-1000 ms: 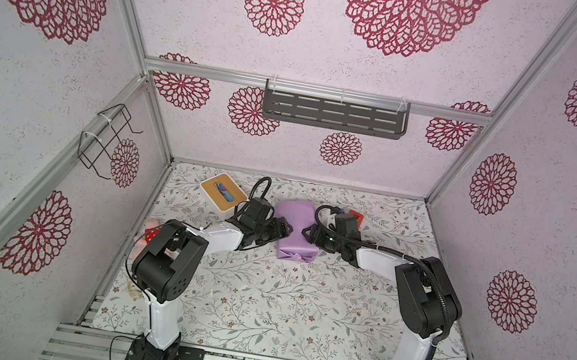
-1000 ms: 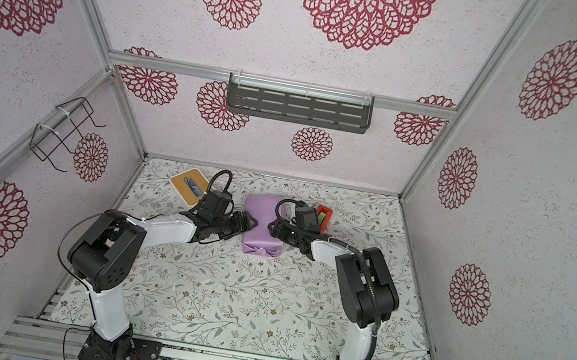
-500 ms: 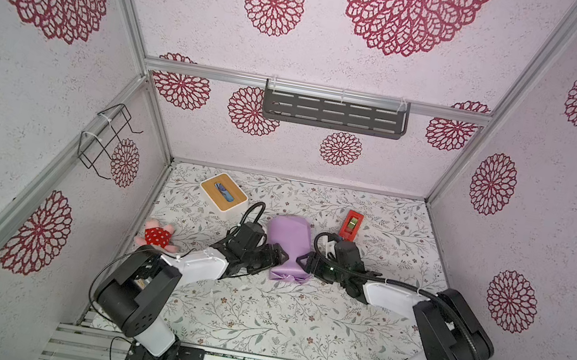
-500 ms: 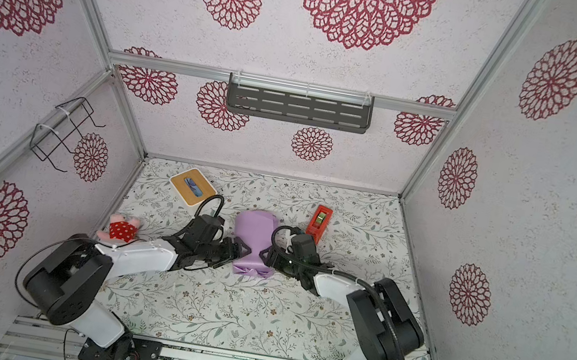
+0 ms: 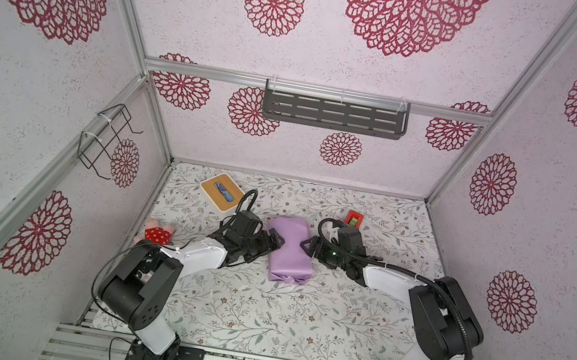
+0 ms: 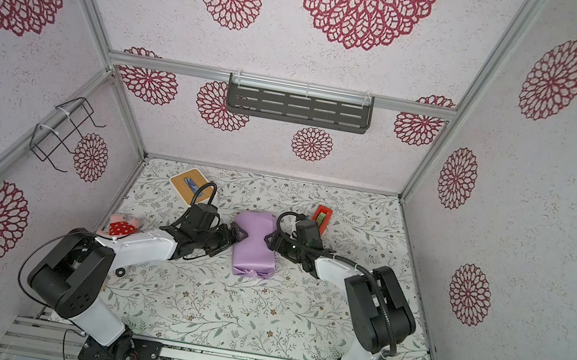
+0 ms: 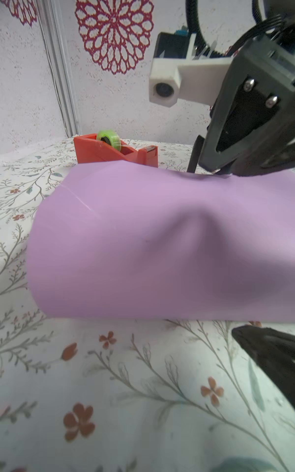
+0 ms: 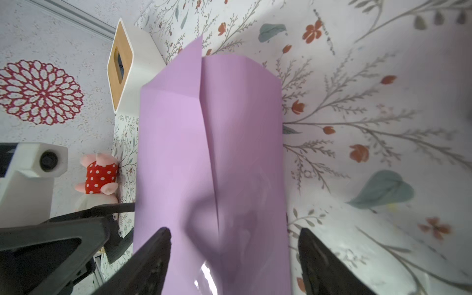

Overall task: Wrap a gift box in wrapping paper
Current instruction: Move the gift box to the center of the table, then stand up the gift box at the center of the table.

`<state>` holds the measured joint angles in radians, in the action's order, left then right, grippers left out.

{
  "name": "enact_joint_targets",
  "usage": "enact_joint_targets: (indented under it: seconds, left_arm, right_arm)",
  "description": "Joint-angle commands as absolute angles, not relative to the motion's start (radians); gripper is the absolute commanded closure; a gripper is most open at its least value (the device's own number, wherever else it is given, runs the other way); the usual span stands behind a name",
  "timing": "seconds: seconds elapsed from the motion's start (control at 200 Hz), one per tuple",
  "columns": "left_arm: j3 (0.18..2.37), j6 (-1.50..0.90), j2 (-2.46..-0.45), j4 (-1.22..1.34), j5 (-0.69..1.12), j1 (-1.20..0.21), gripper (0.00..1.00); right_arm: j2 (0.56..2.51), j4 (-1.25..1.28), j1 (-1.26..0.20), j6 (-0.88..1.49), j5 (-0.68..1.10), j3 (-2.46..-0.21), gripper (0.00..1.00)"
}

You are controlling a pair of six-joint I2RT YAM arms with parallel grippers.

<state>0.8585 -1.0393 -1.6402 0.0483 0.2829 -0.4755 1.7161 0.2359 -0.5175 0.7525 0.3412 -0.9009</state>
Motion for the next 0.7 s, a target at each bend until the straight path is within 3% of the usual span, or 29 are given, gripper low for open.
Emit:
enact_joint_targets:
  seconds: [0.0, 0.695]
  left_arm:
    - [0.897, -1.037, -1.684, 0.068, 0.304, -0.481, 0.06]
    - [1.015, -1.008, -1.687, 0.081, 0.335, -0.488, 0.08]
  right_arm:
    - [1.738, 0.253, -0.517, 0.731, 0.403, -0.943, 0.20]
    - [1.651, 0.456, -0.526, 0.761, 0.438, -0.912, 0.21]
